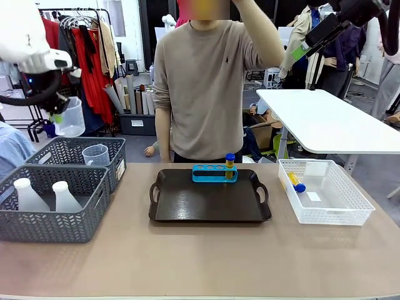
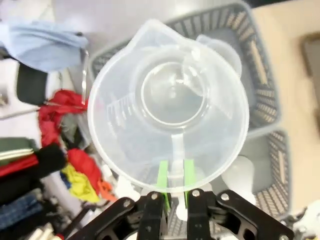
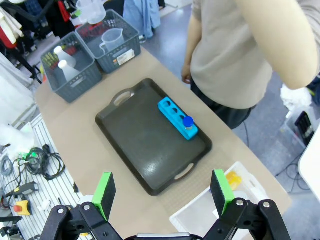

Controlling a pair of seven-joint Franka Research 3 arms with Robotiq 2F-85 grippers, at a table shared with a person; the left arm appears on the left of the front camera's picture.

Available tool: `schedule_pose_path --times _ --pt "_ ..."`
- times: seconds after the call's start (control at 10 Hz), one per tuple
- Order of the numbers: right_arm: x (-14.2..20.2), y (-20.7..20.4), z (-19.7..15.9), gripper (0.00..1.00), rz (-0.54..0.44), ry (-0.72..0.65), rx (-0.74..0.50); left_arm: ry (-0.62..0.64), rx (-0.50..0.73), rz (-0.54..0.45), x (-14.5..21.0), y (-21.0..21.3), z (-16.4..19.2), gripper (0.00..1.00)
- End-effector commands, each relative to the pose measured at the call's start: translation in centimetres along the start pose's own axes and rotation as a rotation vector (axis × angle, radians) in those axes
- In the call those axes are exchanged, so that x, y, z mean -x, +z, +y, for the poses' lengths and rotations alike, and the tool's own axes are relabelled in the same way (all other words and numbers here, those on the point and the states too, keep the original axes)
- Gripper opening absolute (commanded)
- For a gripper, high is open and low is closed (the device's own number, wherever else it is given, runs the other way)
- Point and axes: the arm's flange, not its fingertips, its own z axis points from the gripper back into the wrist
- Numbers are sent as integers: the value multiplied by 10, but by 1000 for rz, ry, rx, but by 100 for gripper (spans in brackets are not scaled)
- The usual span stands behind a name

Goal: Prepare the laboratory tools.
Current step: Pick up one Large Measuring Cup and place it on the Handle tray.

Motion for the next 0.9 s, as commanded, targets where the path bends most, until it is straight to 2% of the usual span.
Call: schedule_pose_path --times 0.0,0.3,0.4,0.5,0.6,0.8 --pt "0 1 0 100 -2 2 1 -110 -1 -4 -3 28 -5 0" --pt "0 1 0 100 -2 2 1 -165 13 -3 -6 83 -16 0" --pt "0 1 0 100 -2 2 1 -146 -1 -19 -4 95 -15 0" --pt "0 1 0 100 -2 2 1 -129 7 -14 -1 92 -9 0" --pt "0 1 0 100 -2 2 1 -143 5 -13 -3 88 -23 0" --pt "0 1 0 100 -2 2 1 -143 5 -13 -3 88 -23 0"
